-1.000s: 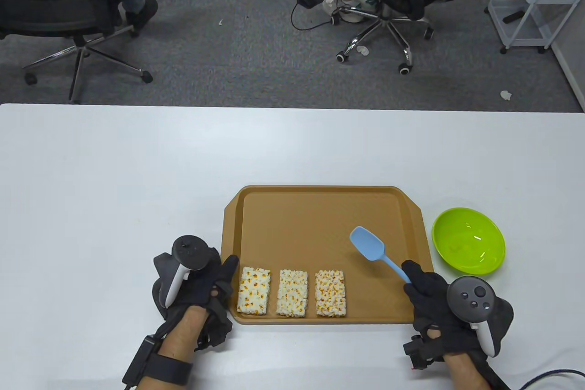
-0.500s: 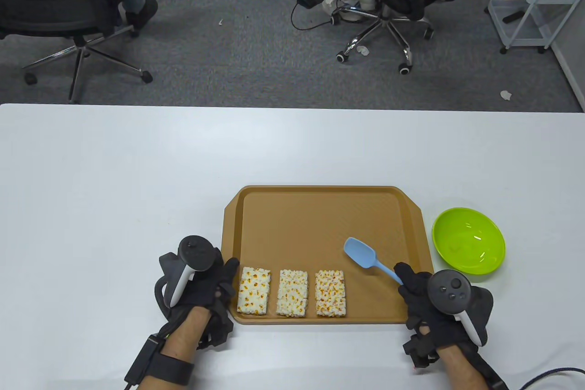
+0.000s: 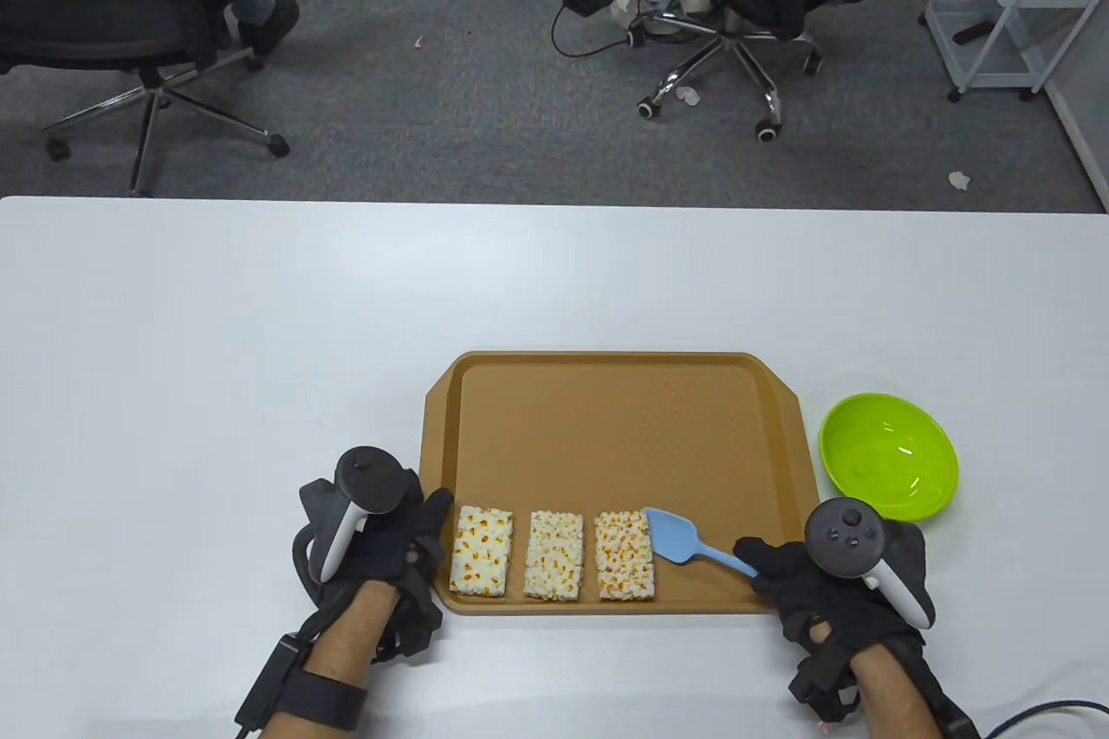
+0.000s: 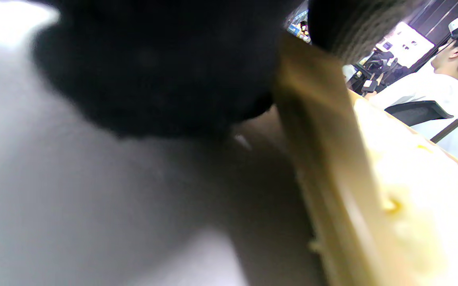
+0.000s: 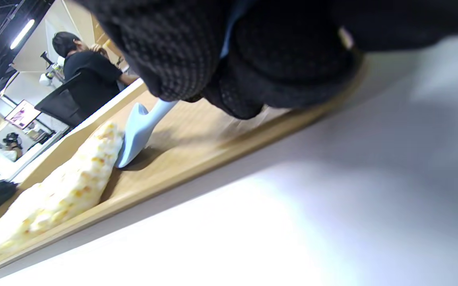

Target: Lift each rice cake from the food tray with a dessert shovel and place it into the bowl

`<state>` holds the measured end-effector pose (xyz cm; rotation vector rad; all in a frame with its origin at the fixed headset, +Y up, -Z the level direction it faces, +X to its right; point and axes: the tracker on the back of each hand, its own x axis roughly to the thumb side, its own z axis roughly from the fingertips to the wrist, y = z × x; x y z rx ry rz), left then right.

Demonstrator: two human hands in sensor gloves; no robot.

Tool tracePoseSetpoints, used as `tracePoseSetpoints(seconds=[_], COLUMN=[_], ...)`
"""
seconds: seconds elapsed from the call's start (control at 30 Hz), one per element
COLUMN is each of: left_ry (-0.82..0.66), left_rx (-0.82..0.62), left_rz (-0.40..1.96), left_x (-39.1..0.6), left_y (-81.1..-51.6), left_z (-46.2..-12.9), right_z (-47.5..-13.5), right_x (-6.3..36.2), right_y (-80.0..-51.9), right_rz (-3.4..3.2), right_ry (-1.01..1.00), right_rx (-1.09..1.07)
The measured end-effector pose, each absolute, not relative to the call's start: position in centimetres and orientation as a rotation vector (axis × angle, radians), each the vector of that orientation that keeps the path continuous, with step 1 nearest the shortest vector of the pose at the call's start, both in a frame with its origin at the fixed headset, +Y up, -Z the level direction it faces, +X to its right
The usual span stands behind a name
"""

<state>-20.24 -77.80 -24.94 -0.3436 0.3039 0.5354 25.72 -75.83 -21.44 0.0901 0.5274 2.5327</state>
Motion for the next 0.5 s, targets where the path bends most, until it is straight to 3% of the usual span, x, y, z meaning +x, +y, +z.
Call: tracePoseSetpoints(seconds=[0.5], left_ry=[0.300], left_rx=[-0.344], left_rz=[0.527], left_x=[-20.3], left_y=[-77.8], left_z=[-25.0], right_z=[-20.7], right_x=[21.3], right_y=[-76.6], right_rz=[2.512], right_ry=[0.494], right_rx=[0.223])
